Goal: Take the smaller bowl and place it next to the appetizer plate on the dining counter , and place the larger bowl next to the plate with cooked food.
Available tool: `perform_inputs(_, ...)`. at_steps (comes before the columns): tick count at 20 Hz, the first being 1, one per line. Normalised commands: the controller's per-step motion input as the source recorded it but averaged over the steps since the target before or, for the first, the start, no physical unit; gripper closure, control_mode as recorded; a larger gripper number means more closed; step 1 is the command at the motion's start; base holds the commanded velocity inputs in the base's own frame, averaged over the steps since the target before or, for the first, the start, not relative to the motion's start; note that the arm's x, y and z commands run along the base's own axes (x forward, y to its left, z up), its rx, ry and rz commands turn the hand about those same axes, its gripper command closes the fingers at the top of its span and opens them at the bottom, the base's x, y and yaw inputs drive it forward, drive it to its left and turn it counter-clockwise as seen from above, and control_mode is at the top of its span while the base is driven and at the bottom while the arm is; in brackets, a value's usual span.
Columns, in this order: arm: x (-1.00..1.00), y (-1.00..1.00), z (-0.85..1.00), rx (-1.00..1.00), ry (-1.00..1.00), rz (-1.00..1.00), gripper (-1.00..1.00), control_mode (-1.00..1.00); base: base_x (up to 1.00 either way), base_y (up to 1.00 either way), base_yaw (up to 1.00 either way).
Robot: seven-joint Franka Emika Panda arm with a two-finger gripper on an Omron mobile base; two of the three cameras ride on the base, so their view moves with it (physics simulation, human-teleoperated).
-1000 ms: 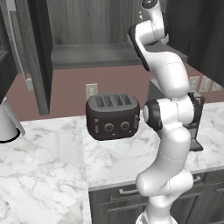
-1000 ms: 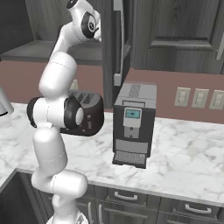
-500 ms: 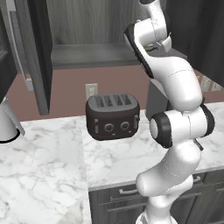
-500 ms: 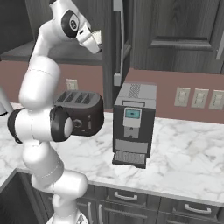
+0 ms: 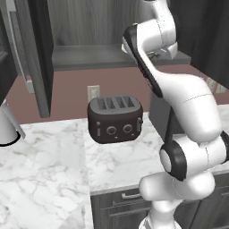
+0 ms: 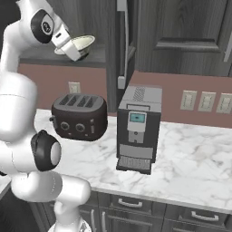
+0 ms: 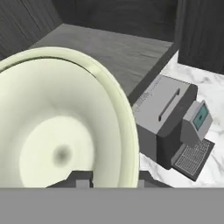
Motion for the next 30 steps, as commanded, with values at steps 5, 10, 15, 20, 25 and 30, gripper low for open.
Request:
perform_inputs(5, -1.0, 0.12, 0.0, 0.0, 0.0, 0.28, 1.0, -1.0, 0.0, 0.0, 0.0)
perform_inputs(10, -0.99, 0.07, -0.14, 0.0, 0.01, 0.3, 1.0, -1.0, 0.0, 0.0, 0.0)
perform_inputs(15, -0.71, 0.08, -0.24, 0.0, 0.13, 0.32, 1.0, -1.0, 0.0, 0.0, 0.0)
perform_inputs(20, -0.43, 0.02, -0.08, 0.0, 0.19, 0.33, 1.0, -1.0, 0.0, 0.0, 0.0)
perform_inputs(25, -0.28, 0.09, -0.03, 0.0, 0.03, 0.31, 1.0, -1.0, 0.0, 0.0, 0.0)
perform_inputs(30, -0.19, 0.02, -0.03, 0.0, -0.02, 0.24, 1.0, -1.0, 0.0, 0.0, 0.0)
